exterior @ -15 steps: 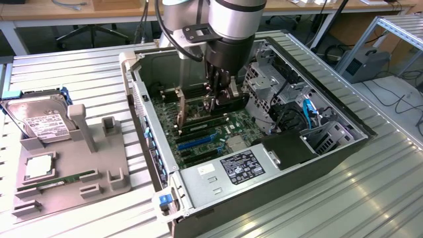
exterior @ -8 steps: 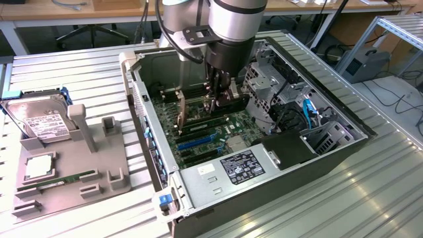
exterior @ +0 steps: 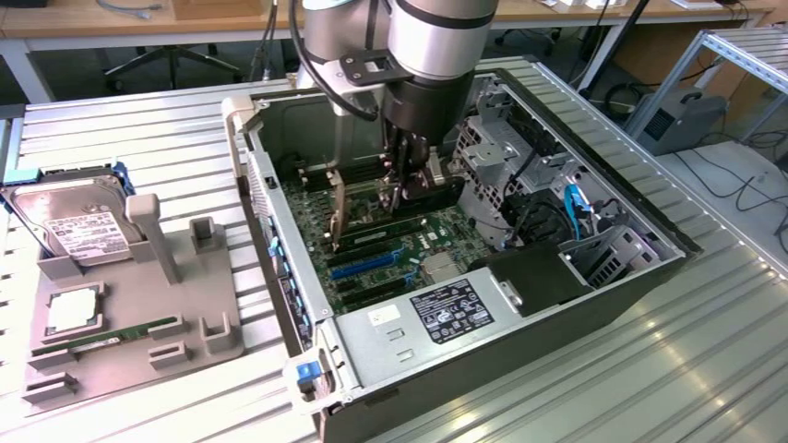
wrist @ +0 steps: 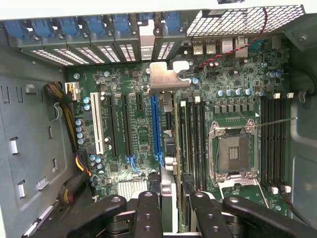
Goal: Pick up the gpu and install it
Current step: 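Insert the gpu into the slot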
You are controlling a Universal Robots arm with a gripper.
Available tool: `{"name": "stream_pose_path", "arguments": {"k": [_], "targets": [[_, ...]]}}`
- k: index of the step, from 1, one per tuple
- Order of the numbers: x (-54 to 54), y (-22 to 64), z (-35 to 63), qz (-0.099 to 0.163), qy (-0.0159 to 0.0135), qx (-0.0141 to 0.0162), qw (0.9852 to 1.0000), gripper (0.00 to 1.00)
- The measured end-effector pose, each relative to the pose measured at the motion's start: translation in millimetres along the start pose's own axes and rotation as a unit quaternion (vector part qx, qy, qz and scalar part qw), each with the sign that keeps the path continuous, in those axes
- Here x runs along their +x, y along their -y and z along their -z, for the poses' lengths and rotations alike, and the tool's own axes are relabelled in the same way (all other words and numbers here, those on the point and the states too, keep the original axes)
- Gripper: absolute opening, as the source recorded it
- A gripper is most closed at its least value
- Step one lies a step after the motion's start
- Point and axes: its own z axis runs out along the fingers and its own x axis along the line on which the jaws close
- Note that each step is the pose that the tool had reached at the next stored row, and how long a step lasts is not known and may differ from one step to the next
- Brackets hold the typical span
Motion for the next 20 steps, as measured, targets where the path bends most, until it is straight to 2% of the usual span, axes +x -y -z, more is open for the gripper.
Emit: {"name": "stream_pose_path", "arguments": {"k": [20], "targets": [[3.9, -1.7, -4.3, 0.0, 0.0001, 0.0, 1.0, 0.27]]}}
